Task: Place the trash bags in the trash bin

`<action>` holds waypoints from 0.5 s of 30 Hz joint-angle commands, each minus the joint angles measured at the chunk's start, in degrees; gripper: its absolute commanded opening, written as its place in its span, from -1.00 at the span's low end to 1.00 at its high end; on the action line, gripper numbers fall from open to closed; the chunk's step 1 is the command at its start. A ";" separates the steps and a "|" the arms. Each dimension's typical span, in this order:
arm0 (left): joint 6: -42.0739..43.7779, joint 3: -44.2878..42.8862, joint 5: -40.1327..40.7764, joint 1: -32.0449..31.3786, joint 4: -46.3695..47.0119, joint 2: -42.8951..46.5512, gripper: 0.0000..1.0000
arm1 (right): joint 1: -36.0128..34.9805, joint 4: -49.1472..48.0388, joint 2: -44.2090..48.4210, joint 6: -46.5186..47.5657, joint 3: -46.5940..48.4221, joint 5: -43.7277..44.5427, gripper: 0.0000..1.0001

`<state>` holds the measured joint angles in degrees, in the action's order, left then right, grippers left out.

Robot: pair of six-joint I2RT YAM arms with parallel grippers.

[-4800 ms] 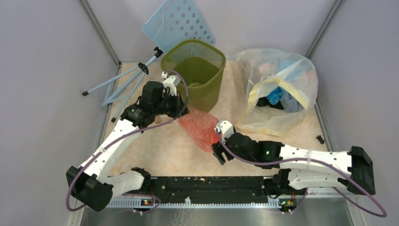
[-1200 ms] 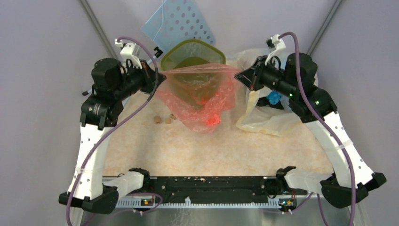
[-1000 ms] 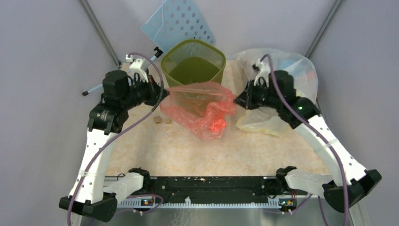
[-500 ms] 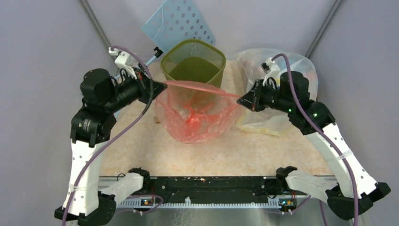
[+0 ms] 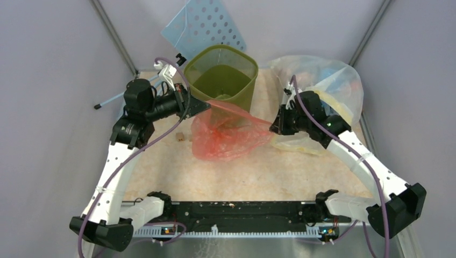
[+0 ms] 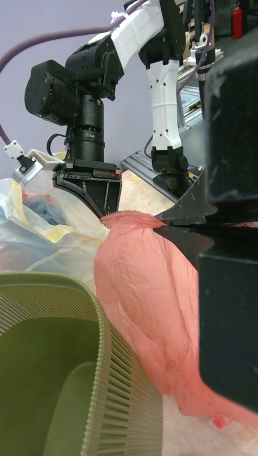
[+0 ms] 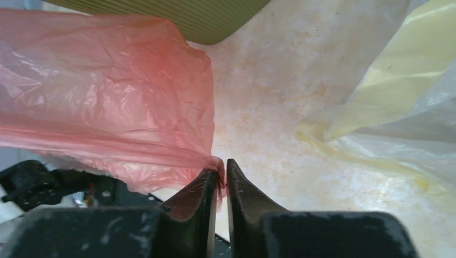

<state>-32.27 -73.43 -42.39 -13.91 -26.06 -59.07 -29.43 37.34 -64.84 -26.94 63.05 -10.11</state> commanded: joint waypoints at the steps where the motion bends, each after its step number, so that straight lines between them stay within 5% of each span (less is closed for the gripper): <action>1: -4.03 0.24 -3.36 0.20 9.71 0.74 -1.00 | 0.37 -3.63 1.60 3.70 0.85 4.51 -0.41; 3: -5.13 0.68 -2.99 0.20 10.89 0.02 -1.00 | 0.26 -4.90 4.19 6.39 -0.16 3.44 0.07; 6: -6.84 1.53 -1.34 0.20 12.43 -1.20 -1.00 | -0.02 -8.84 10.34 9.15 -3.83 2.36 0.37; 13: -7.46 2.73 3.07 0.21 13.80 -4.30 -1.00 | -3.70 -21.28 25.35 12.86 -15.33 1.86 0.30; 15: -7.28 2.70 3.43 0.20 14.08 -5.28 -1.00 | -5.74 -25.20 26.46 13.57 -18.43 2.56 0.02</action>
<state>-39.11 -71.00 -41.10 -13.91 -15.81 -62.98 -31.77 23.42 -40.84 -16.47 49.41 -7.79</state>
